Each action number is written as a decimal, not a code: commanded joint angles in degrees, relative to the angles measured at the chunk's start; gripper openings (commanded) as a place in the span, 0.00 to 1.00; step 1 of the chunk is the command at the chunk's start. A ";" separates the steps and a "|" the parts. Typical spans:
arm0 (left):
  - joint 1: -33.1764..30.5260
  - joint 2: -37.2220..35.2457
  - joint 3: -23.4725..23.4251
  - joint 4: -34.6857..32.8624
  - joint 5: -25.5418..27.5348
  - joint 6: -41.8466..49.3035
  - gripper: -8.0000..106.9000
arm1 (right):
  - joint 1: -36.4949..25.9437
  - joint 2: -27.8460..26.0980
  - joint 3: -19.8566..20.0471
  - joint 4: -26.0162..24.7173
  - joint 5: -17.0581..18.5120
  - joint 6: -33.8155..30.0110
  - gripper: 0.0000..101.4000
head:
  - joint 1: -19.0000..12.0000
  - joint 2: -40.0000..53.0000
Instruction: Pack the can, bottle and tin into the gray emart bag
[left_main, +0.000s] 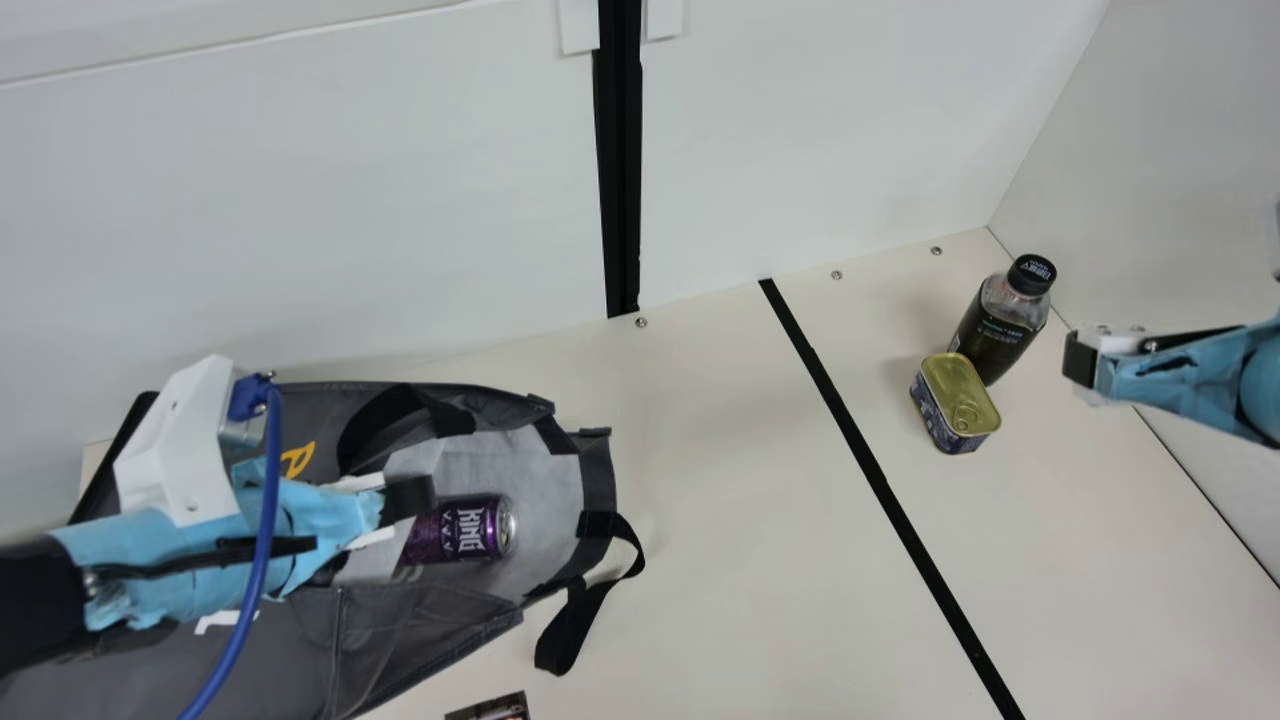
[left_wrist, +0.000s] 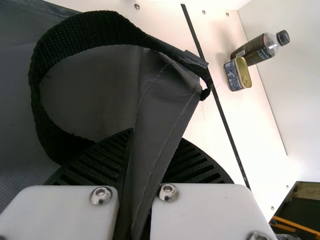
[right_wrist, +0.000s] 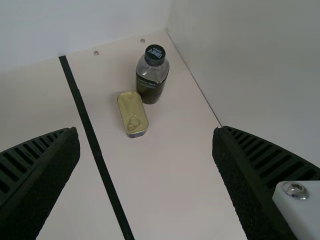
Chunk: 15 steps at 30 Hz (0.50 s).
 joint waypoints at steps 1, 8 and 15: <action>0.00 0.00 0.00 0.00 0.00 0.00 0.16 | -0.56 1.47 -0.70 0.85 -0.01 -0.52 0.90 | -1.30 -0.05; 0.00 0.00 0.00 0.00 0.00 0.00 0.16 | -2.47 6.37 -4.12 2.93 -0.37 -2.39 0.90 | -1.30 -0.05; 0.00 0.00 0.00 0.00 0.00 0.00 0.16 | -4.03 11.31 -7.75 4.43 -0.66 -4.13 0.90 | -1.30 -0.05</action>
